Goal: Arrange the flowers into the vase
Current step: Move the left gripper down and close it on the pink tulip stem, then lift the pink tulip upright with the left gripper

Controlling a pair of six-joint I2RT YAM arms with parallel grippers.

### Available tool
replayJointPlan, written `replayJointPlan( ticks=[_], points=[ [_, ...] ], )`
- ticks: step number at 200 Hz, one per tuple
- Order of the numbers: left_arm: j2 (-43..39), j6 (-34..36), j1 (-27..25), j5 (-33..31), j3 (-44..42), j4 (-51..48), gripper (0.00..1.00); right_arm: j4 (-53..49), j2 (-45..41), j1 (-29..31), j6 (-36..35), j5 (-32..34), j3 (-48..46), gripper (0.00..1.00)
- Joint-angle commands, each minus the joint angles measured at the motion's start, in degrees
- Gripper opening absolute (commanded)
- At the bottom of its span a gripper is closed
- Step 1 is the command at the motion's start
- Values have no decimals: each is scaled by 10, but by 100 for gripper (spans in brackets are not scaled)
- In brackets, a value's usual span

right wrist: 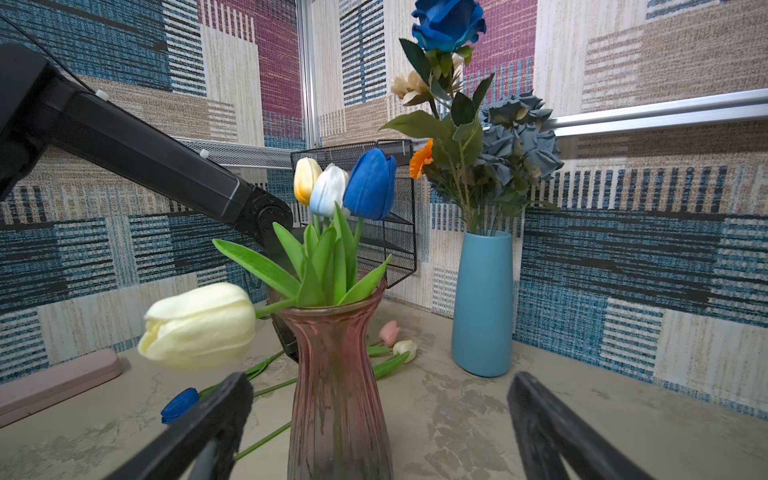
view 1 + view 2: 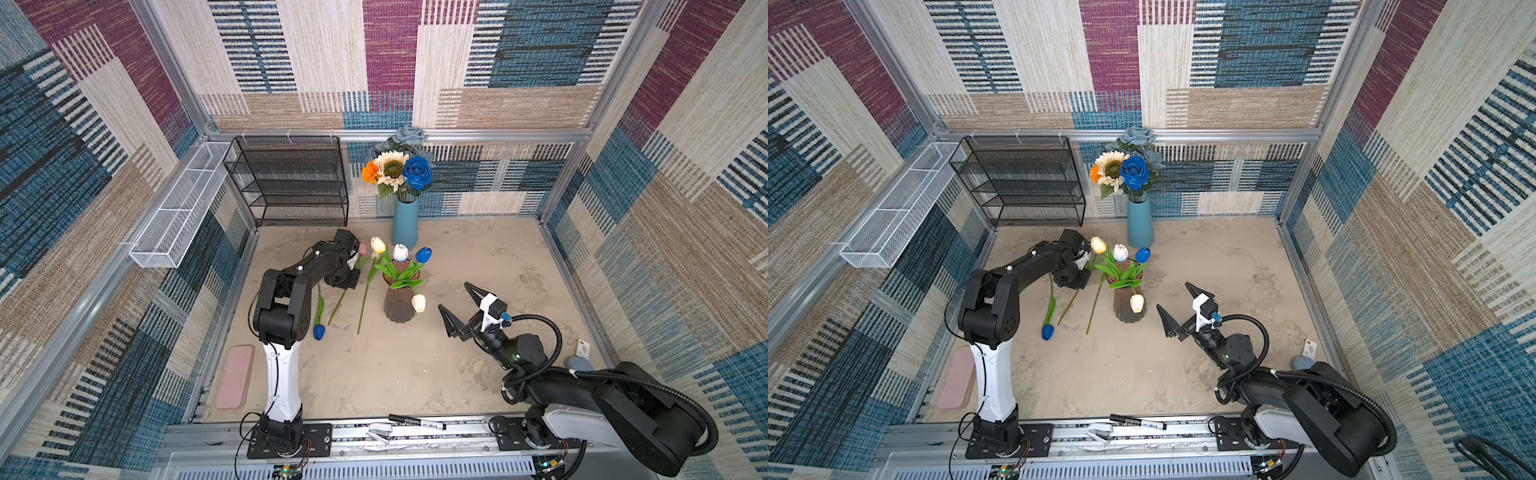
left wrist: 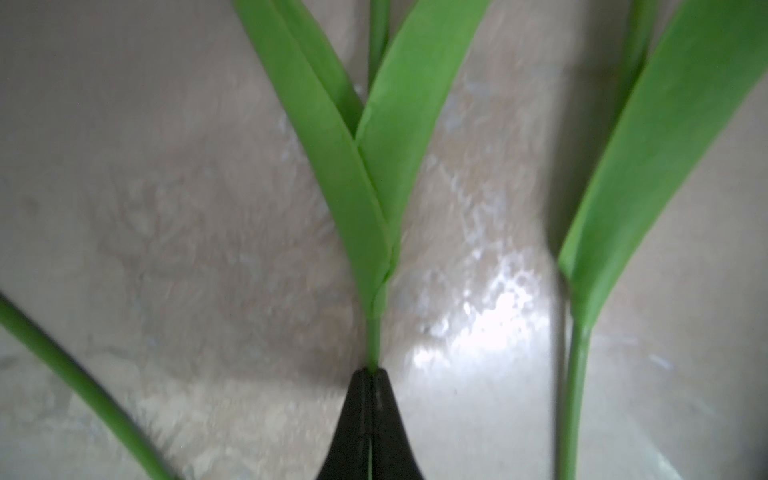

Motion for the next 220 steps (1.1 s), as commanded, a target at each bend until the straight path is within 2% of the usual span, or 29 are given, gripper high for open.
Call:
replayJointPlan(
  ticks=[1, 47, 97, 123, 176, 220],
  points=[
    [-47, -40, 3, 13, -30, 47, 0, 20, -1, 0, -1, 7, -1, 100],
    [-181, -88, 7, -12, -123, 117, 0, 17, -3, 0, -1, 10, -1, 100],
    [-380, -150, 8, -75, -265, 263, 0, 17, -8, 0, 0, 8, -2, 100],
    [-472, -161, 6, -85, -321, 321, 0, 18, -12, 0, 3, 4, -2, 100],
    [-632, -127, -13, 2, -384, 425, 0, 24, 0, 0, 6, 0, -1, 100],
    [-694, -99, -50, 143, -418, 576, 0, 23, -2, 0, 5, 0, -2, 100]
  ],
)
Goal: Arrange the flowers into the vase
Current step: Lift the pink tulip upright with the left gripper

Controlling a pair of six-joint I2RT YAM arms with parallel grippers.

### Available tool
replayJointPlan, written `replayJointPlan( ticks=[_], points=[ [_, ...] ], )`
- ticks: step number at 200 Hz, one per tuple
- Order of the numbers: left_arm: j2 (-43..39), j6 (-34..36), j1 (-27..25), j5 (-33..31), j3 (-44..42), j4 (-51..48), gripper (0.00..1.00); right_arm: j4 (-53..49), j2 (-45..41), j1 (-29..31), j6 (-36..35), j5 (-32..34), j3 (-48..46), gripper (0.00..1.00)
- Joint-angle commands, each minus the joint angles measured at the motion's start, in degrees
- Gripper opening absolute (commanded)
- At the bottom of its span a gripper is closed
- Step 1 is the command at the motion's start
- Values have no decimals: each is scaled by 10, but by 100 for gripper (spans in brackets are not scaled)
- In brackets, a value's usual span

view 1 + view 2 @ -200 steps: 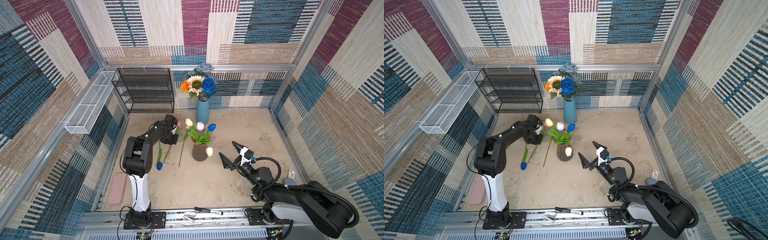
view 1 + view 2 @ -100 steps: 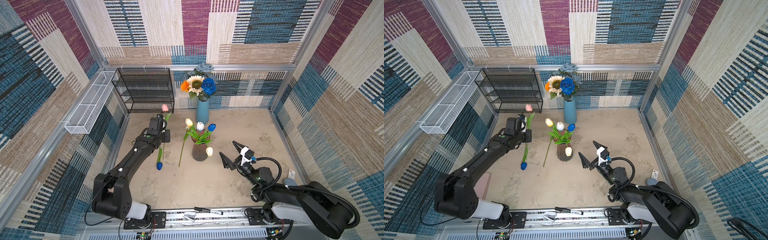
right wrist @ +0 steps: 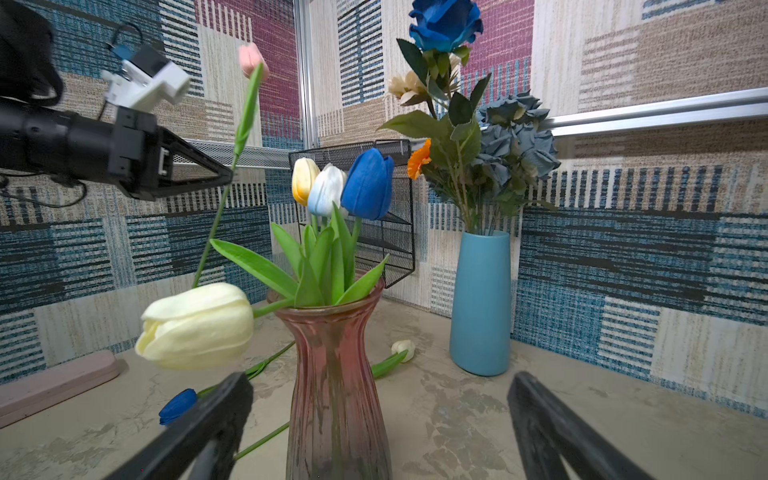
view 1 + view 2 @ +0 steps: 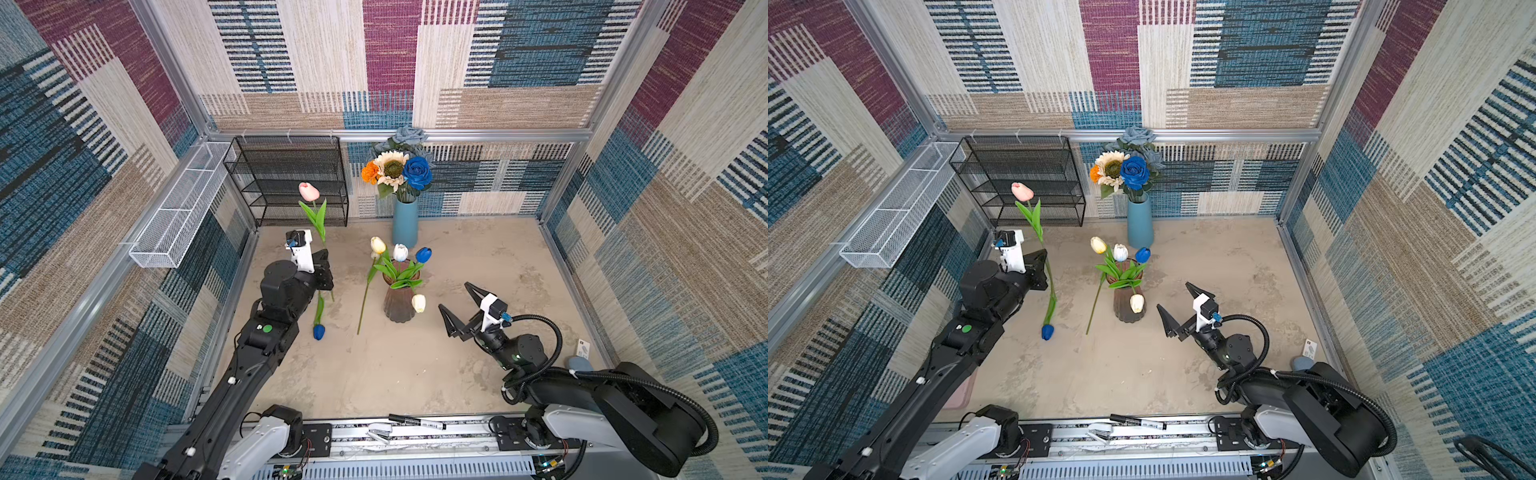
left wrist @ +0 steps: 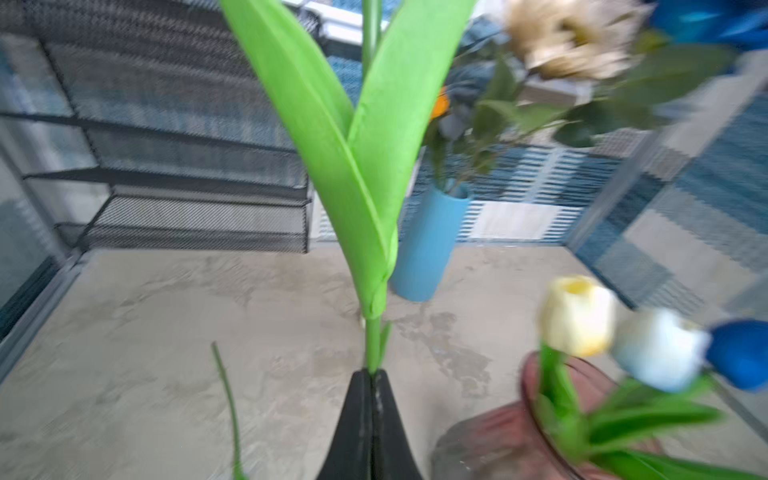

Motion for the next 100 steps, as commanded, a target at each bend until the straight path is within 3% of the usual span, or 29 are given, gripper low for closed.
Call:
replayJointPlan(
  ticks=[1, 52, 100],
  points=[
    [-14, 25, -15, 107, -6, 145, 0, 22, -1, 0, 5, -3, 0, 100],
    [3, 19, -58, 242, 31, 229, 0, 20, -6, 1, 5, -3, -1, 100],
    [95, -39, -81, 272, 39, 381, 0, 26, 0, 0, 8, -10, -1, 100]
  ],
)
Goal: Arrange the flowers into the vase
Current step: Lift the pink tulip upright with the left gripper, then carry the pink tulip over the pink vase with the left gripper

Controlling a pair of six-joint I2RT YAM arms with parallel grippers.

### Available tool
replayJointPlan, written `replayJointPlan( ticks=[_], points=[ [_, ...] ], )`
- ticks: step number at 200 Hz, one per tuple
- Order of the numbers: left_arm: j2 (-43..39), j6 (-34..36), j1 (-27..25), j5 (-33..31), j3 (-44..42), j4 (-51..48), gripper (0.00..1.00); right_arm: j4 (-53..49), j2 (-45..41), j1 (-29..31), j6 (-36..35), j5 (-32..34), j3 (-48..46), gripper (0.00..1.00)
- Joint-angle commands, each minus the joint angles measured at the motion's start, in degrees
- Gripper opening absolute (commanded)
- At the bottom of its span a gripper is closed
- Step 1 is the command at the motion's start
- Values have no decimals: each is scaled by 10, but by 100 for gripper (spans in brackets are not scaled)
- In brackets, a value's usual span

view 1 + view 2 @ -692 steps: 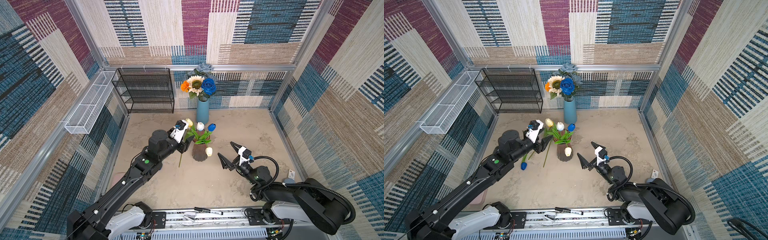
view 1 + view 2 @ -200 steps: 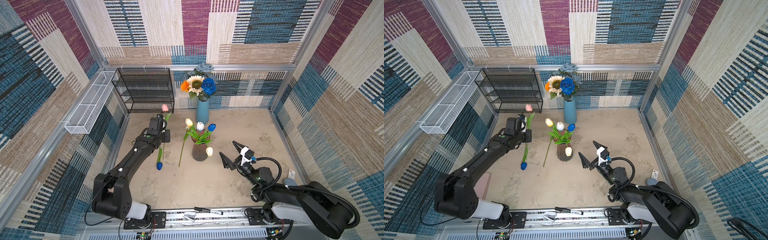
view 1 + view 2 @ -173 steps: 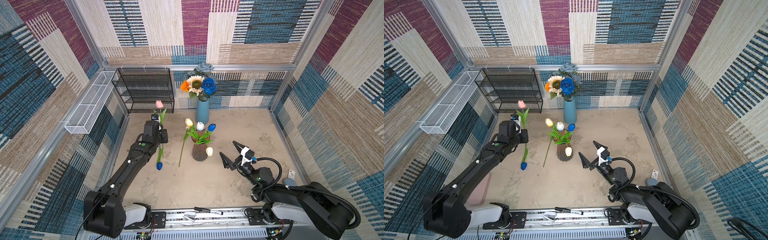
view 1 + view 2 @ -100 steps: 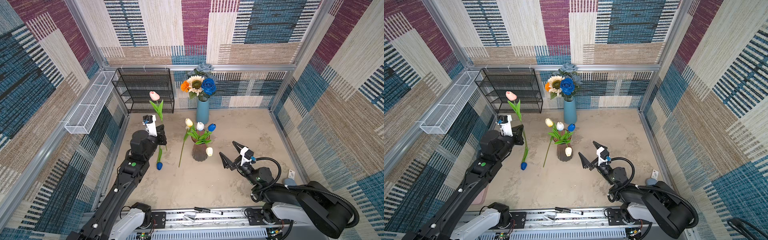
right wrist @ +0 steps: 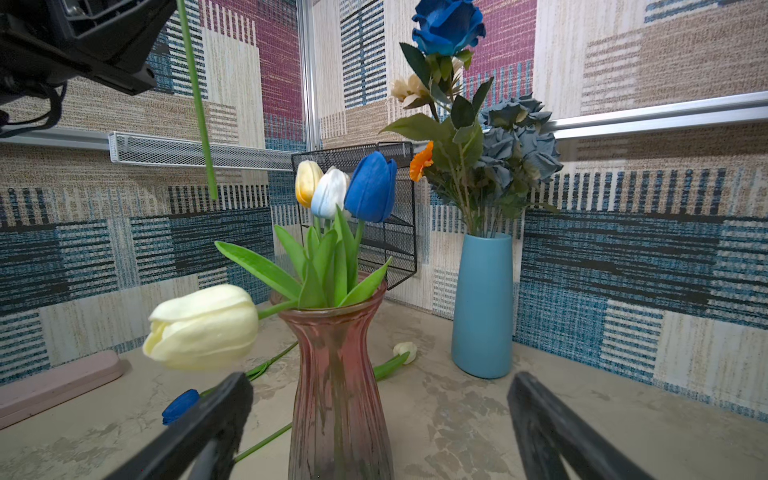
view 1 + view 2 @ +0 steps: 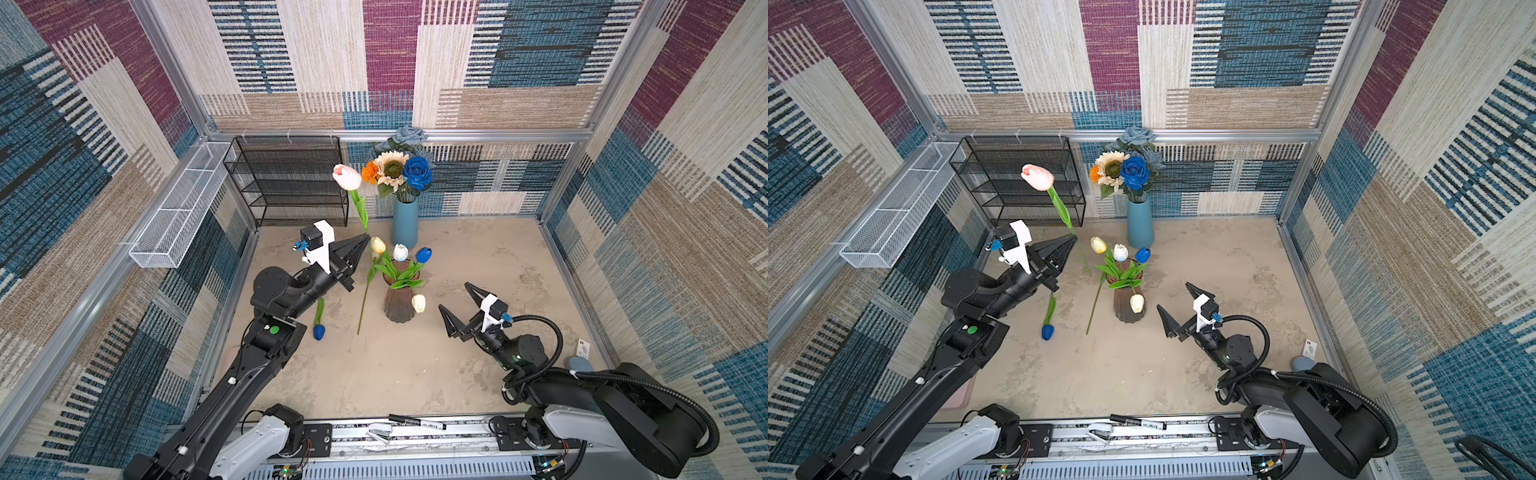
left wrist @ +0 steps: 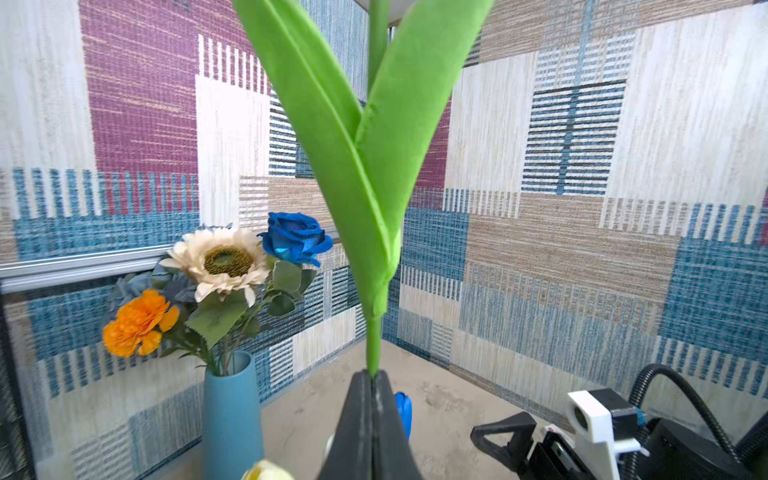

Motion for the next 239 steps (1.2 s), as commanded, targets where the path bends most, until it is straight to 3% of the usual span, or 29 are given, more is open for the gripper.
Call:
replayJointPlan(
  ticks=[1, 55, 121, 181, 239],
  points=[
    [41, -31, -12, 35, 9, 110, 0, 24, 0, 0, 8, -6, 0, 100],
    [122, 8, -31, 9, 24, 104, 0, 22, -5, 0, 4, 1, -2, 100],
    [85, 34, -33, -38, -28, 16, 0, 26, 2, 0, 7, -2, 0, 100],
    [97, 31, -34, -59, -44, 36, 0, 28, 6, 0, 7, -2, 1, 100],
    [117, 8, -34, -34, -11, 82, 0, 24, 2, 1, 4, 2, 0, 100]
  ],
)
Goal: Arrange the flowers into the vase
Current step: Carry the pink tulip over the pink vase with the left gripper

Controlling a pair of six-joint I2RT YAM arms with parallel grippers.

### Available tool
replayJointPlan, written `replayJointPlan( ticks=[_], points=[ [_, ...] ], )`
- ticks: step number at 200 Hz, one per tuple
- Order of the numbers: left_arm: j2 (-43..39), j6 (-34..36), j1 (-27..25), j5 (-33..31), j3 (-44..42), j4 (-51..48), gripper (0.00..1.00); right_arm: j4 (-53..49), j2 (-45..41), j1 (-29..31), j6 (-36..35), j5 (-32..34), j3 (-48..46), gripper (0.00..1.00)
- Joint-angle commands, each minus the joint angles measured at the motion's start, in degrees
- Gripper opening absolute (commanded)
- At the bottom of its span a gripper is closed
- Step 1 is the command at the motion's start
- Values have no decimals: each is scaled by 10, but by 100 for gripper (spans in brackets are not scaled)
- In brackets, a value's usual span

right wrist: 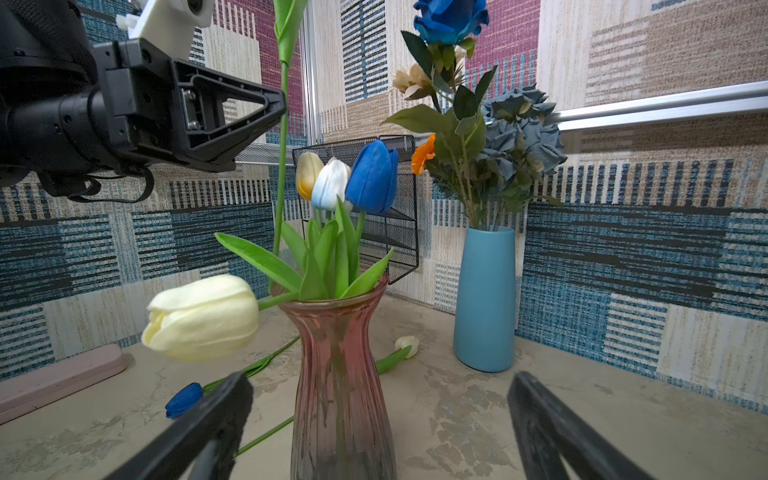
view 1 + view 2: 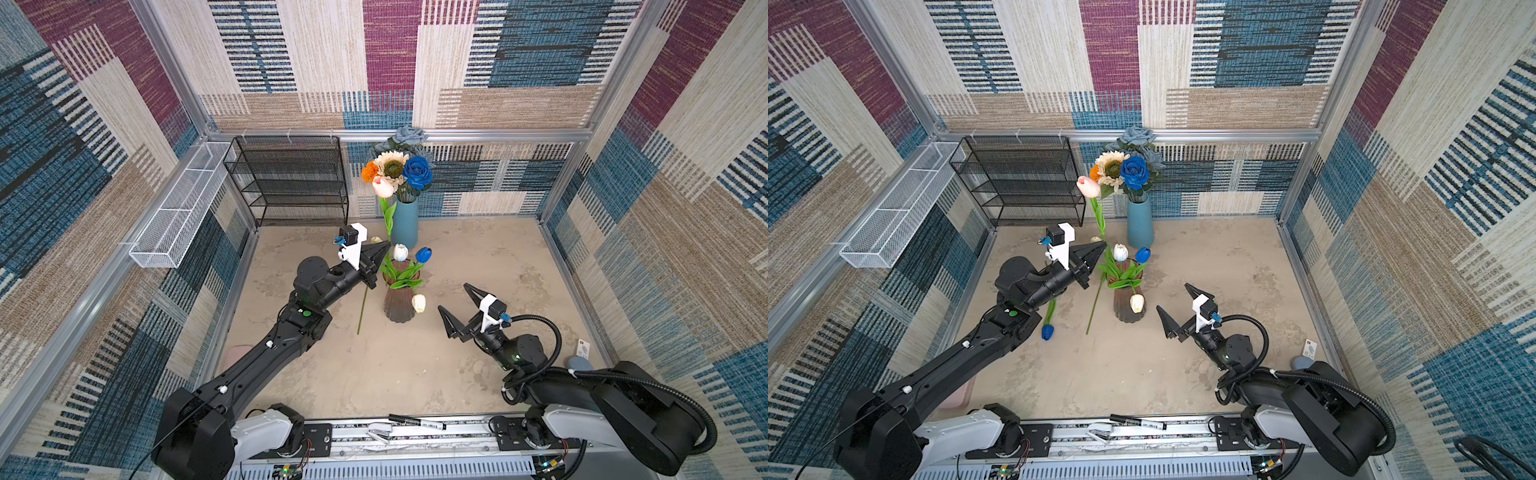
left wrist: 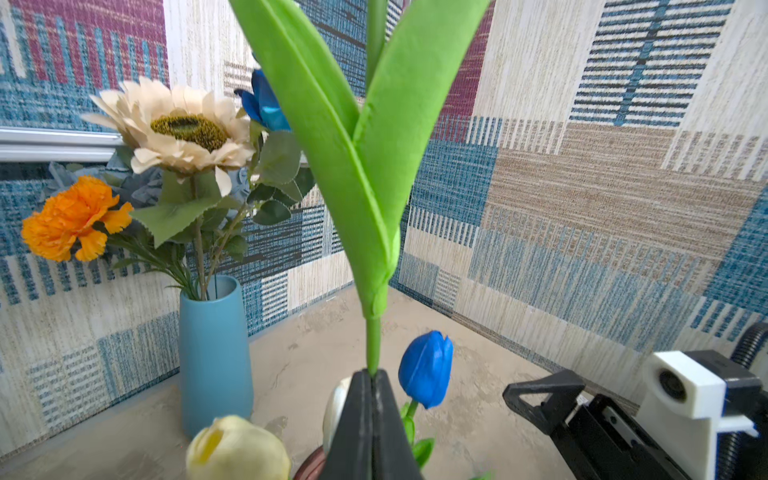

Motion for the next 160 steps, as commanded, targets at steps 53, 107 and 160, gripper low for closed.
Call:
replayJointPlan(
  ticks=[53, 107, 160],
  points=[
    [3, -11, -1, 8, 5, 43, 0, 24, 4, 0, 2, 1, 3, 100],
    [17, -3, 0, -5, -20, 48, 0, 23, 3, 0, 2, 1, 3, 100],
    [19, -16, -2, 1, -47, 72, 0, 17, -10, 0, 1, -2, 2, 100]
  ],
)
